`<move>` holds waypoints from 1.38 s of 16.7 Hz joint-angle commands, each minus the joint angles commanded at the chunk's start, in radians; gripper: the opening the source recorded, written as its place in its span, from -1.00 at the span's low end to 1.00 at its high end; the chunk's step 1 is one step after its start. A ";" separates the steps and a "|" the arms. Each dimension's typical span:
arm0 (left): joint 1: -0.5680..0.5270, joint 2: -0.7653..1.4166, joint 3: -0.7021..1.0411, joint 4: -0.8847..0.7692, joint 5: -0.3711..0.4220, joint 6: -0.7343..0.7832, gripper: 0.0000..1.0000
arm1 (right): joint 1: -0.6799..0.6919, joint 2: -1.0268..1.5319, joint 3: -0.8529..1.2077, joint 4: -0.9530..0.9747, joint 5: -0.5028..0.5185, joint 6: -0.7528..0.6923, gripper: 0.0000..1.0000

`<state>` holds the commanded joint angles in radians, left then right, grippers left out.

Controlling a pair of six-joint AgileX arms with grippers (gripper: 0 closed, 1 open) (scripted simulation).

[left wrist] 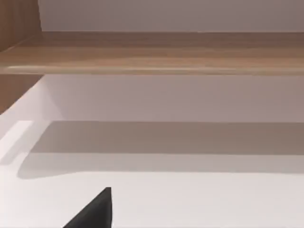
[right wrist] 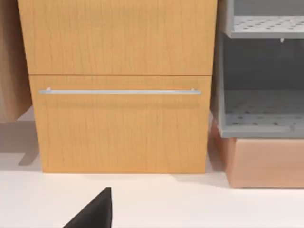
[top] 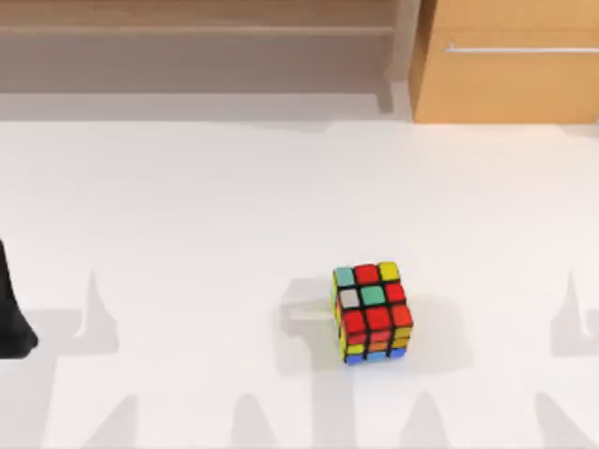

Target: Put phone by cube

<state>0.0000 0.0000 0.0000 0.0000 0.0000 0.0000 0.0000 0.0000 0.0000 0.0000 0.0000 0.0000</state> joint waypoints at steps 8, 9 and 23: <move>0.136 0.224 0.169 -0.128 -0.002 0.103 1.00 | 0.000 0.000 0.000 0.000 0.000 0.000 1.00; 0.175 0.298 0.218 -0.166 -0.002 0.133 1.00 | 0.000 0.000 0.000 0.000 0.000 0.000 1.00; 0.763 1.623 0.946 -0.755 0.000 0.589 1.00 | 0.000 0.000 0.000 0.000 0.000 0.000 1.00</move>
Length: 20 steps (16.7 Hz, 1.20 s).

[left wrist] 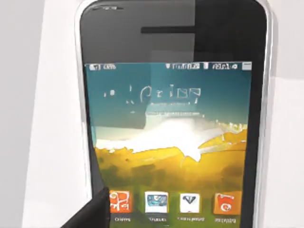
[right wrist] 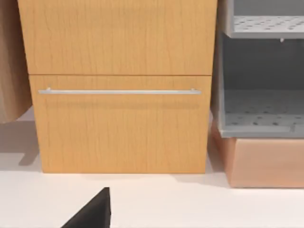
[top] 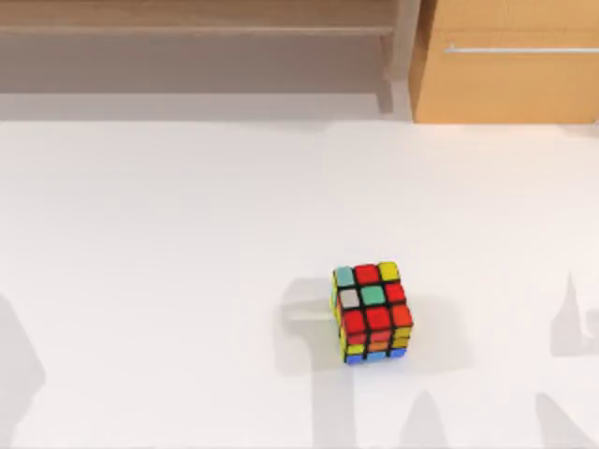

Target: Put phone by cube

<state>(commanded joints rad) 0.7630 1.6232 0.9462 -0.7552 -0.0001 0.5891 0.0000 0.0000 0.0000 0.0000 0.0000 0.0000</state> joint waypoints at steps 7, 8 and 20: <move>0.088 0.156 0.118 -0.079 0.003 0.068 1.00 | 0.000 0.000 0.000 0.000 0.000 0.000 1.00; 0.088 0.156 0.118 -0.079 0.003 0.068 1.00 | 0.000 0.000 0.000 0.000 0.000 0.000 1.00; 0.088 0.243 0.045 0.081 0.003 0.070 1.00 | 0.000 0.000 0.000 0.000 0.000 0.000 1.00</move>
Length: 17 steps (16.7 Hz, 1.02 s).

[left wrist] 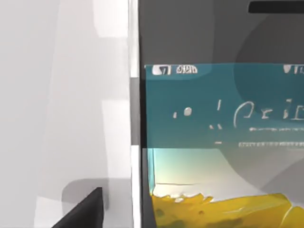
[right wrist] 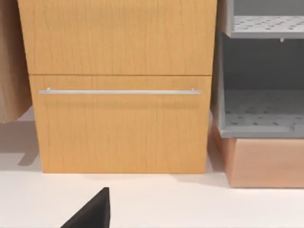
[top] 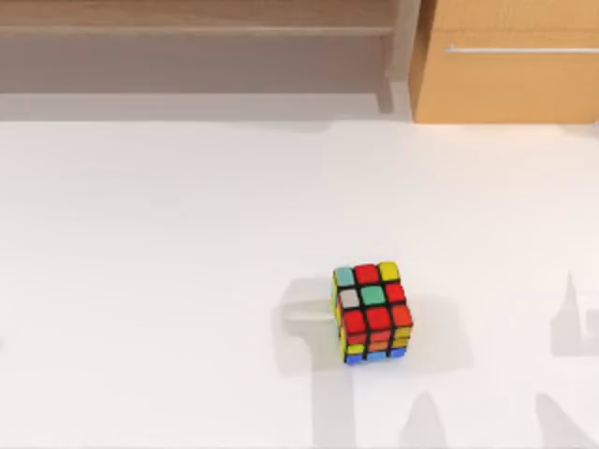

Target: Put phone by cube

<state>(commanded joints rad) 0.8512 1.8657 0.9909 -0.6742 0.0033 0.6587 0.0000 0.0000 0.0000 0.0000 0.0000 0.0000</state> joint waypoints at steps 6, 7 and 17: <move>0.000 0.000 0.000 0.000 0.000 0.000 0.40 | 0.000 0.000 0.000 0.000 0.000 0.000 1.00; 0.000 0.000 0.000 0.000 0.000 0.000 0.25 | 0.000 0.000 0.000 0.000 0.000 0.000 1.00; 0.000 0.000 0.000 0.000 0.000 0.000 -1.00 | 0.000 0.000 0.000 0.000 0.000 0.000 1.00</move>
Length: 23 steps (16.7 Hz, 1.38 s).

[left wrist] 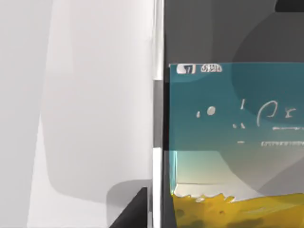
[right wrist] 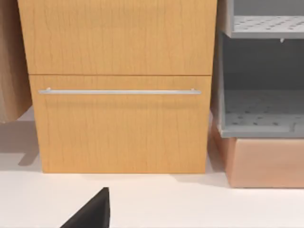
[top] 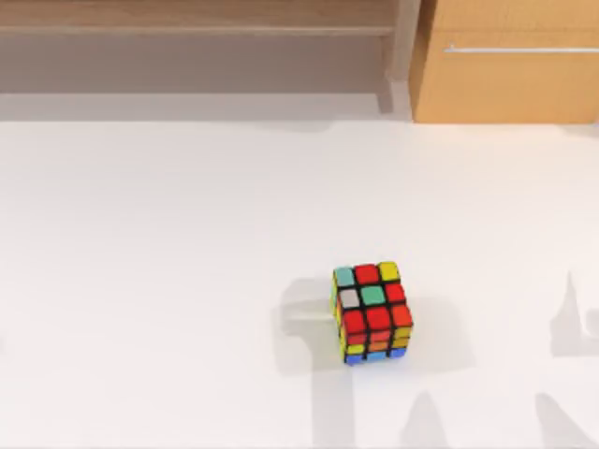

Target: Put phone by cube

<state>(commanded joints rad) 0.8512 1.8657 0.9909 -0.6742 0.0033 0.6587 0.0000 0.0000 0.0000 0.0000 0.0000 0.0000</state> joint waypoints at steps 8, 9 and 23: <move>-0.001 -0.033 0.008 -0.036 0.018 -0.008 -1.00 | 0.000 0.000 0.000 0.000 0.000 0.000 1.00; -0.001 -0.038 0.013 -0.048 0.018 -0.009 -1.00 | 0.000 0.000 0.000 0.000 0.000 0.000 1.00; -0.107 -0.110 0.105 -0.129 0.017 -0.110 -1.00 | 0.000 0.000 0.000 0.000 0.000 0.000 1.00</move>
<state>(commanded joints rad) 0.7438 1.7557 1.0962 -0.8036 0.0208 0.5491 0.0000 0.0000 0.0000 0.0000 0.0000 0.0000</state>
